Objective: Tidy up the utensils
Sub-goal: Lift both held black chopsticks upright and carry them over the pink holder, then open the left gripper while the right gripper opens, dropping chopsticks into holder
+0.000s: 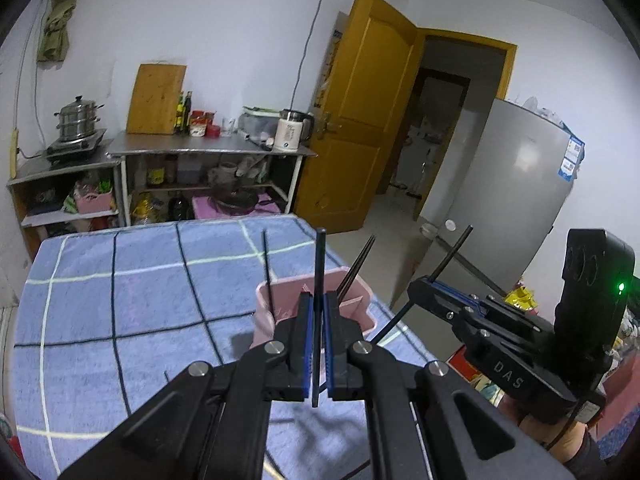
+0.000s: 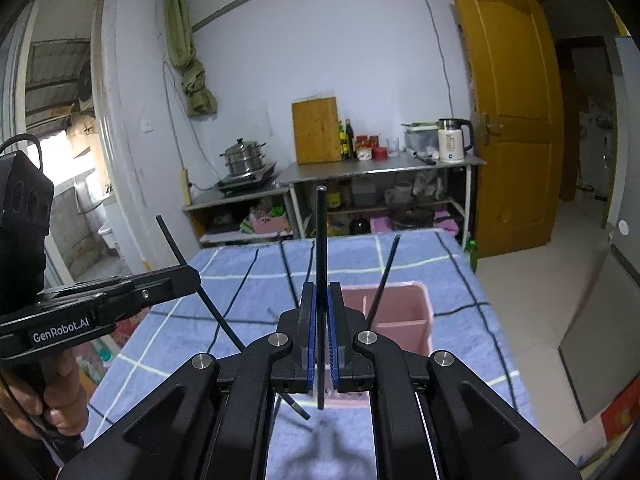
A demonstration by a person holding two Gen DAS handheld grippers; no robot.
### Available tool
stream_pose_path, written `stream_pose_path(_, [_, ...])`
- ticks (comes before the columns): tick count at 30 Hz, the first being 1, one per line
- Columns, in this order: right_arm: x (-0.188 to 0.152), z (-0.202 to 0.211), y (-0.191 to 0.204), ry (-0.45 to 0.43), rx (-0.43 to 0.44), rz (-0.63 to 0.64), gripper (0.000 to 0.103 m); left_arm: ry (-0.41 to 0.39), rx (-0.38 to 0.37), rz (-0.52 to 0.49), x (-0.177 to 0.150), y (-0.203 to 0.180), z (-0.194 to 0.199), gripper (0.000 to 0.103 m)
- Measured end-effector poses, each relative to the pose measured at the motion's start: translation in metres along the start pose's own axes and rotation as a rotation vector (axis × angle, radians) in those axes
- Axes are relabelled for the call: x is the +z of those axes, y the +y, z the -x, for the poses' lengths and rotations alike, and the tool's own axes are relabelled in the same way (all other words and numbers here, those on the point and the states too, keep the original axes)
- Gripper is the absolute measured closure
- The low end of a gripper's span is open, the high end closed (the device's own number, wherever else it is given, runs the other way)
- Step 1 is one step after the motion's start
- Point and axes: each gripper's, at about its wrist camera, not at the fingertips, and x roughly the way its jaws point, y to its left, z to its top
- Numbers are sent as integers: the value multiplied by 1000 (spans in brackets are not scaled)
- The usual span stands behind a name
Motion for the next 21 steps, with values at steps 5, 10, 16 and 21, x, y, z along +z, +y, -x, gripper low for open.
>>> stream_pose_path(5, [15,2,-9,-38,-8,-12,98,-26,-10,-17,23,-8,-4,98])
stream_pose_path(10, [26,1,-16,-67,-11,-28,98,-45,-7,-22,41,-8,-10,98])
stream_pose_path(16, [28,-12,-20,-66,-18,-32,98,-47,3,-19,47,-1,-25,98])
stream_pose_path(21, [15,-28,-22,-29,-25,-38,98,-16,10,0,39,9,-45,98])
